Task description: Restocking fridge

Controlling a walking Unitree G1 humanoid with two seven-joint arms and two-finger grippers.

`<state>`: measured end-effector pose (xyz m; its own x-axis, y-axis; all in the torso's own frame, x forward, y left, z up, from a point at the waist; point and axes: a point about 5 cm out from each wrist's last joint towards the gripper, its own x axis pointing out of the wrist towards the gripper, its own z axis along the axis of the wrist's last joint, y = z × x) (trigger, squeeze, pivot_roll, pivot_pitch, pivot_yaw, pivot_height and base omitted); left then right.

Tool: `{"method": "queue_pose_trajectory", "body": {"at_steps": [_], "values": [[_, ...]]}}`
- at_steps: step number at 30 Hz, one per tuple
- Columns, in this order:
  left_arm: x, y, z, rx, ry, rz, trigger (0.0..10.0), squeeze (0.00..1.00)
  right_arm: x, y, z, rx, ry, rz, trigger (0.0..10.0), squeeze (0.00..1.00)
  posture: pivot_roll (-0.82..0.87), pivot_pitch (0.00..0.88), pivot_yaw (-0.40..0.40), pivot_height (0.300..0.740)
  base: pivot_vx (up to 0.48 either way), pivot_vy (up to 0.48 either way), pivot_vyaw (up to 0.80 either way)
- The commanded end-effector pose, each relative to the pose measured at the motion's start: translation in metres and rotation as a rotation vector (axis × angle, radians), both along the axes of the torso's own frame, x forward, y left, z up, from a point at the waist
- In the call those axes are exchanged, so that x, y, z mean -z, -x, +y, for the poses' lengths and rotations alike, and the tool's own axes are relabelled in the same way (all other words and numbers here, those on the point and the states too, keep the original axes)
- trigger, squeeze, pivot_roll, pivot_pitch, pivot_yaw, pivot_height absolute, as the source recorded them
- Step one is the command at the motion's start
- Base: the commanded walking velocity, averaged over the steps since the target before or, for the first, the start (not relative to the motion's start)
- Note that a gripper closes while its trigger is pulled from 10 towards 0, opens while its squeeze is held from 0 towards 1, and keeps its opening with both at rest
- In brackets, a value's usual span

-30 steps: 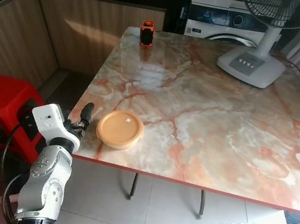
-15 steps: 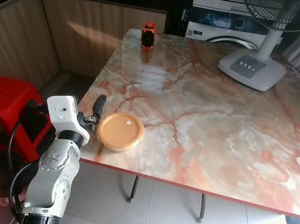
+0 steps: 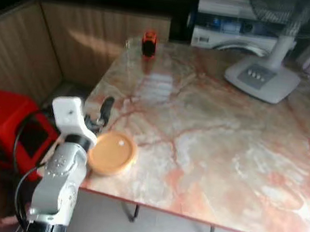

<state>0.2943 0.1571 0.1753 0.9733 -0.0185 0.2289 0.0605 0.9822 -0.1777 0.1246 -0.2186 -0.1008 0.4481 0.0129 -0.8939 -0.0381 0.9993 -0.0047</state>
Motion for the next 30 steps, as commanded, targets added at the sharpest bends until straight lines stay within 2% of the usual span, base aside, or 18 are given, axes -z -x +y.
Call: {"method": "queue_pose_trajectory", "body": {"at_steps": [1,7,10,15,17,18,19,20,21,22,25,26,27,30], "values": [[0.003,0.001,0.006,-0.011,-0.022,0.013,10.0,0.00,0.000,-0.004,0.009,-0.012,-0.020,-0.011,10.0,0.00,0.02,0.043,-0.003,0.740,0.000,0.000,0.00],[0.007,0.007,0.000,-0.007,-0.070,0.022,10.0,0.00,0.000,-0.004,0.009,-0.013,-0.019,-0.013,10.0,0.00,0.02,0.044,-0.003,0.740,0.000,0.000,0.00],[0.009,0.007,-0.001,-0.050,-0.060,0.023,10.0,0.00,0.000,-0.005,0.009,-0.015,-0.018,-0.013,10.0,0.00,0.02,0.044,-0.003,0.740,0.000,0.000,0.00],[0.019,0.010,-0.008,-0.036,-0.092,0.079,10.0,0.00,0.000,-0.005,0.009,-0.012,-0.018,-0.015,10.0,0.00,0.01,0.040,0.000,0.740,0.000,0.000,0.00],[0.027,0.011,-0.012,-0.066,-0.088,0.161,10.0,0.00,0.000,-0.005,0.009,-0.014,-0.018,-0.015,10.0,0.00,0.02,0.041,0.000,0.740,0.000,0.000,0.00],[0.027,0.011,-0.012,-0.066,-0.088,0.161,10.0,0.00,0.000,-0.005,0.009,-0.014,-0.018,-0.015,10.0,0.00,0.02,0.041,0.000,0.740,0.000,0.000,0.00],[0.026,0.015,-0.030,-0.023,-0.061,0.159,10.0,0.00,0.000,-0.005,0.009,-0.017,-0.018,-0.014,10.0,0.00,0.03,0.039,0.002,0.740,0.000,0.000,0.00],[0.026,0.015,-0.030,-0.023,-0.061,0.159,10.0,0.00,0.000,-0.005,0.009,-0.017,-0.018,-0.014,10.0,0.00,0.03,0.039,0.002,0.740,0.000,0.000,0.00],[0.023,0.020,-0.045,0.014,-0.059,0.133,10.0,0.00,0.000,-0.005,0.009,-0.016,-0.020,-0.016,10.0,0.00,0.02,0.036,0.008,0.740,0.000,0.000,0.00],[0.023,0.020,-0.045,0.014,-0.059,0.133,10.0,0.00,0.000,-0.005,0.009,-0.016,-0.020,-0.016,10.0,0.00,0.02,0.036,0.008,0.740,0.000,0.000,0.00],[0.023,0.020,-0.034,-0.070,-0.017,0.123,10.0,0.00,0.000,-0.005,0.010,-0.014,-0.022,-0.019,10.0,0.00,0.01,0.032,0.008,0.740,0.000,0.000,0.00],[0.021,0.020,-0.019,-0.137,-0.027,0.106,10.0,0.00,0.000,-0.005,0.010,-0.014,-0.021,-0.019,10.0,0.00,0.02,0.032,0.010,0.740,0.000,0.000,0.00],[0.021,0.020,-0.019,-0.137,-0.027,0.106,10.0,0.00,0.000,-0.005,0.010,-0.014,-0.021,-0.019,10.0,0.00,0.02,0.032,0.010,0.740,0.000,0.000,0.00],[0.016,0.025,0.006,-0.230,-0.092,0.071,10.0,0.00,0.000,-0.005,0.011,-0.014,-0.017,-0.018,10.0,0.00,0.02,0.024,0.017,0.740,0.000,0.000,0.00]]}}
